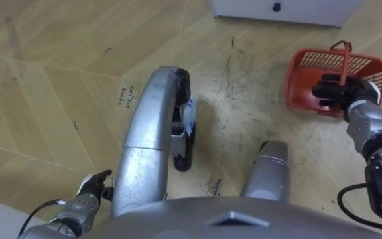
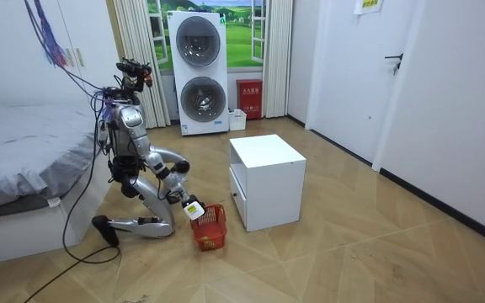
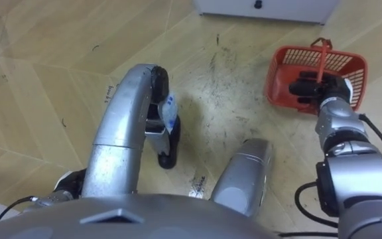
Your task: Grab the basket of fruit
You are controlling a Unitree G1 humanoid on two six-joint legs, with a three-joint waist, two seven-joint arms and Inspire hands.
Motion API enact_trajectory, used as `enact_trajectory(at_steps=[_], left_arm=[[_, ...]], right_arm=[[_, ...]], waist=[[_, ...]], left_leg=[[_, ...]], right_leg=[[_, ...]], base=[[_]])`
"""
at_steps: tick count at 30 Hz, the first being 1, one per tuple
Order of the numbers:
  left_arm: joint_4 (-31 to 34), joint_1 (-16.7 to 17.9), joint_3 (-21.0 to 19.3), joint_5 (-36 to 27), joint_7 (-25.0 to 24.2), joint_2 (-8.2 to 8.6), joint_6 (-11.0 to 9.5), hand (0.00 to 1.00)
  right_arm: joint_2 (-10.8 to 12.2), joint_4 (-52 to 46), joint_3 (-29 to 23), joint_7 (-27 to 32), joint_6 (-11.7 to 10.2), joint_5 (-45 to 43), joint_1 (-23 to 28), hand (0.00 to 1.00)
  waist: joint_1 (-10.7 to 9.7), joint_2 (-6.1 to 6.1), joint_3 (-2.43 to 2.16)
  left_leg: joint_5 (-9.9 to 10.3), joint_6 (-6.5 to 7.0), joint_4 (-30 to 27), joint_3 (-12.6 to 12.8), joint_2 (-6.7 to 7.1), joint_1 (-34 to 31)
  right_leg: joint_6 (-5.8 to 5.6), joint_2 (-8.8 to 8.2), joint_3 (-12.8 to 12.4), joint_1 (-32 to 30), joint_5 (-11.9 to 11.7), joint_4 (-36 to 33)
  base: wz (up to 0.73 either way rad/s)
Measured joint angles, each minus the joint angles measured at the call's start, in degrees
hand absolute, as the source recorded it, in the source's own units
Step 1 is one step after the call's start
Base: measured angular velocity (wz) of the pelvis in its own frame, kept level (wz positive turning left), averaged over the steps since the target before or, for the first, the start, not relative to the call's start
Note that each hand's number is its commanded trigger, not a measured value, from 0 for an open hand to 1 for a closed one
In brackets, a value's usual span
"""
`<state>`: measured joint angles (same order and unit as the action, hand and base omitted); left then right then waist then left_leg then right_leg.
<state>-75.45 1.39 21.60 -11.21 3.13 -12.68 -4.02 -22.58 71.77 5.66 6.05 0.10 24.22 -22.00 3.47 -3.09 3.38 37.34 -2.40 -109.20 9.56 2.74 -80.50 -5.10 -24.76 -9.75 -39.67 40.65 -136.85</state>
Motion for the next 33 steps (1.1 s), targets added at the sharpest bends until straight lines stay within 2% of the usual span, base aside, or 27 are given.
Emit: enact_trajectory(at_steps=[9, 15, 20, 24, 27, 31, 33], left_arm=[[0.1, 0.1, 0.1, -0.6, -0.2, 0.07, 0.1, 0.0], [0.2, 0.1, 0.3, -0.5, -0.1, 0.36, 0.6, 0.0], [0.0, -1.1, 0.4, -0.4, 0.3, 0.33, 0.9, 0.0], [0.1, -2.4, 0.2, -0.2, 1.3, 0.87, 0.6, 0.0], [0.1, -2.6, -1.0, -0.2, 2.3, 0.96, 0.2, 0.0], [0.5, -3.2, -1.3, -0.4, 3.4, 1.35, 0.2, 0.0], [0.7, -3.8, -1.9, -0.3, 4.3, 1.34, 0.2, 0.0]], right_arm=[[-0.1, 0.1, 0.4, 0.1, 0.0, 0.6, 0.0, 1.0], [0.2, 0.4, 1.4, 0.2, 0.0, 1.5, 0.0, 1.0], [2.2, -0.7, 2.1, 0.8, 0.1, 1.2, 0.2, 1.0], [4.6, -4.7, 2.1, 1.3, 0.3, -0.2, 0.4, 1.0], [6.3, -8.8, 2.1, 1.5, 0.7, -2.8, 1.5, 1.0], [7.3, -15.1, 2.1, 2.0, 1.3, -6.4, 4.2, 1.0], [8.1, -18.9, 2.2, 3.1, 1.3, -8.1, 6.4, 1.0]], waist=[[0.1, -0.11, 0.06], [0.3, -0.34, 0.19], [-0.1, -1.21, 0.53], [-0.4, -2.21, 0.37], [-2.2, -3.09, 0.18], [-3.7, -2.76, -0.02], [-4.6, -2.7, -0.34]], left_leg=[[0.0, 0.01, 0.0, 0.2, 0.02, 0.2], [0.0, 0.01, -0.7, -0.5, 0.04, 0.3], [-0.1, -0.21, -1.4, -1.8, 1.09, 0.9], [-0.1, -0.18, -2.5, -3.3, 1.14, 1.1], [0.0, -0.15, -2.9, -4.6, 2.0, 1.4], [1.4, 0.34, -3.7, -5.6, 2.11, 3.7], [1.6, 0.72, -3.7, -5.6, 2.21, 4.1]], right_leg=[[0.0, 0.02, -0.4, 0.0, 0.0, -0.1], [0.01, 0.94, -0.4, 1.1, 0.0, -0.4], [0.0, 1.33, 0.4, 2.7, 0.0, -0.4], [0.01, 2.62, 0.6, 3.9, 0.0, -0.3], [0.01, 2.87, 2.1, 5.7, 0.0, 0.4], [0.04, 3.88, 2.8, 8.9, 0.0, 1.6], [0.1, 4.04, 3.1, 9.9, 0.0, 2.3]], base=[[0.0], [-0.03], [0.01], [-0.05], [0.06], [-0.04], [0.06]])
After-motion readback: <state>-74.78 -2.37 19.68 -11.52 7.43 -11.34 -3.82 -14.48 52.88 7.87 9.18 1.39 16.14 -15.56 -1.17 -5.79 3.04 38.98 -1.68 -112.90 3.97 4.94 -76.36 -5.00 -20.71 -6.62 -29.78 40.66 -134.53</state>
